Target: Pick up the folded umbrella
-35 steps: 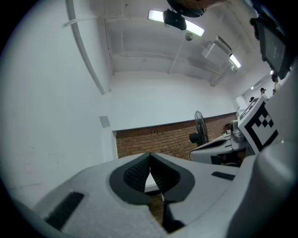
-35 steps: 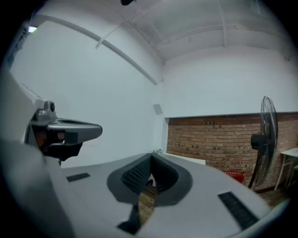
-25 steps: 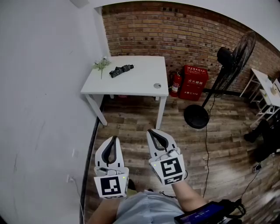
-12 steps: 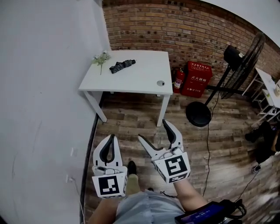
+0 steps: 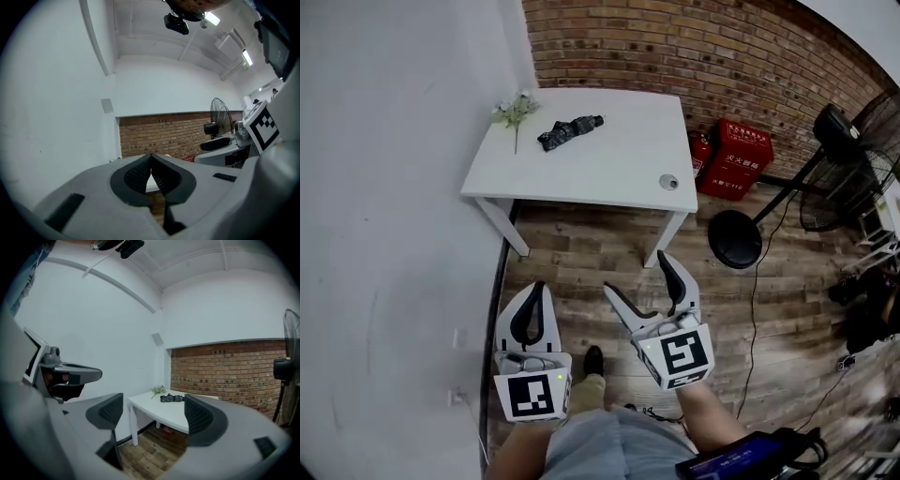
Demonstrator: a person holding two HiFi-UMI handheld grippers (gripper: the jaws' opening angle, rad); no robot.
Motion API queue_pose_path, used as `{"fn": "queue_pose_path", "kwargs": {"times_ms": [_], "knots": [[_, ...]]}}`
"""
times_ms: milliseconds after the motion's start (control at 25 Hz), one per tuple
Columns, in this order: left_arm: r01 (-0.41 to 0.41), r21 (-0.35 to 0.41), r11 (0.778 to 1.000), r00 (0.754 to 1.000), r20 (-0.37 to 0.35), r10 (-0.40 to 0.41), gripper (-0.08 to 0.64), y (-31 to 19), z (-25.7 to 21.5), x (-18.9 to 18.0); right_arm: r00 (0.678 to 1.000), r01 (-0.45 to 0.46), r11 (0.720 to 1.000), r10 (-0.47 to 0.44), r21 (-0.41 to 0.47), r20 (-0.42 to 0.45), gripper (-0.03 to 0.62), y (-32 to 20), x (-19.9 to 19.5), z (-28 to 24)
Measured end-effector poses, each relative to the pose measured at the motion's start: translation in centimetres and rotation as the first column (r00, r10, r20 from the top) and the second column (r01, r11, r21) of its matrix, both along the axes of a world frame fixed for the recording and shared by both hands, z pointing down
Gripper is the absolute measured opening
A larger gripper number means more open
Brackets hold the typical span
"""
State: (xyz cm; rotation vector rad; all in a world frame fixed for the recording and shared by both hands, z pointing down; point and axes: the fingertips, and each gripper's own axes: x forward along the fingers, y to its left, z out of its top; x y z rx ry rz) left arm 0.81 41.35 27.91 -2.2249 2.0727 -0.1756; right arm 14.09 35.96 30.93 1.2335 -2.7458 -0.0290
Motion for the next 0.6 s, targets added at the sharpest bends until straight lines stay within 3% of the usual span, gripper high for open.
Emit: {"fn": "queue_pose_path", "kwargs": {"times_ms": [280,600], "knots": [[-0.029,0.021,0.999,1.000,0.001,0.029,0.006,-7.4,-0.2,-4.9,1.000,-0.018,1.000,0.018,-0.007,-0.004,0.408,-6.9,-5.2,-0.4],[-0.049,0.061,0.997,0.999,0.004,0.049,0.006,-12.8,-2.1,-8.1,0.999,-0.041,0.997,0.042,0.068,-0.008,0.407,-12.1,-8.1,-2.7]]}}
